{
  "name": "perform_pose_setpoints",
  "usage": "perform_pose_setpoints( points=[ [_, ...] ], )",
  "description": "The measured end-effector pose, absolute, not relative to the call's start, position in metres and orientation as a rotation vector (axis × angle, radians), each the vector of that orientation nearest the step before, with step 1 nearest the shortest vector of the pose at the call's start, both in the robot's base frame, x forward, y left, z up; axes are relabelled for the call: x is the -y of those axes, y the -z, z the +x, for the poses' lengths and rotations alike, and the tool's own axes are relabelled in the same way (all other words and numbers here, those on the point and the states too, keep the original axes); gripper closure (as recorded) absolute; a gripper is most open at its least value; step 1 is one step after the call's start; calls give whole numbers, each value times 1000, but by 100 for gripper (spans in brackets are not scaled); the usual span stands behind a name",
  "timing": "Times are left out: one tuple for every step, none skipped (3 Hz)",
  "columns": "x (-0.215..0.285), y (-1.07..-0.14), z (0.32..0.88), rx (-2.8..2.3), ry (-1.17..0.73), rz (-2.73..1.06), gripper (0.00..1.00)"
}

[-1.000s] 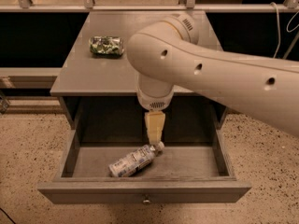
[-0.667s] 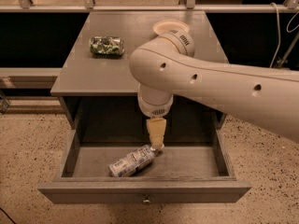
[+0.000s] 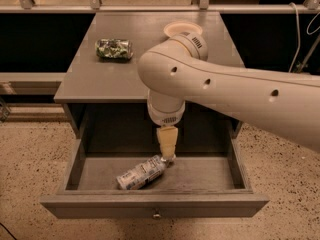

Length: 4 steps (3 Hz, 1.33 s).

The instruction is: Pick blue plastic bottle from top drawer and place on counter

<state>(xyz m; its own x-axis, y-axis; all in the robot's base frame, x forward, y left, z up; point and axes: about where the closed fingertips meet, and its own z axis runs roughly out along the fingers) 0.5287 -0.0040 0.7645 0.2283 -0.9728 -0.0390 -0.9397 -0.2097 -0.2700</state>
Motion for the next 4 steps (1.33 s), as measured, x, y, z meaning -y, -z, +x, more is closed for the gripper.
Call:
perform_pose_setpoints(
  points=[
    [4, -766, 529, -1805, 203, -2265, 14],
    [4, -767, 529, -1805, 203, -2265, 8],
    [4, -767, 529, -1805, 203, -2265, 0],
    [4, -767, 529, -1805, 203, -2265, 0]
  ],
)
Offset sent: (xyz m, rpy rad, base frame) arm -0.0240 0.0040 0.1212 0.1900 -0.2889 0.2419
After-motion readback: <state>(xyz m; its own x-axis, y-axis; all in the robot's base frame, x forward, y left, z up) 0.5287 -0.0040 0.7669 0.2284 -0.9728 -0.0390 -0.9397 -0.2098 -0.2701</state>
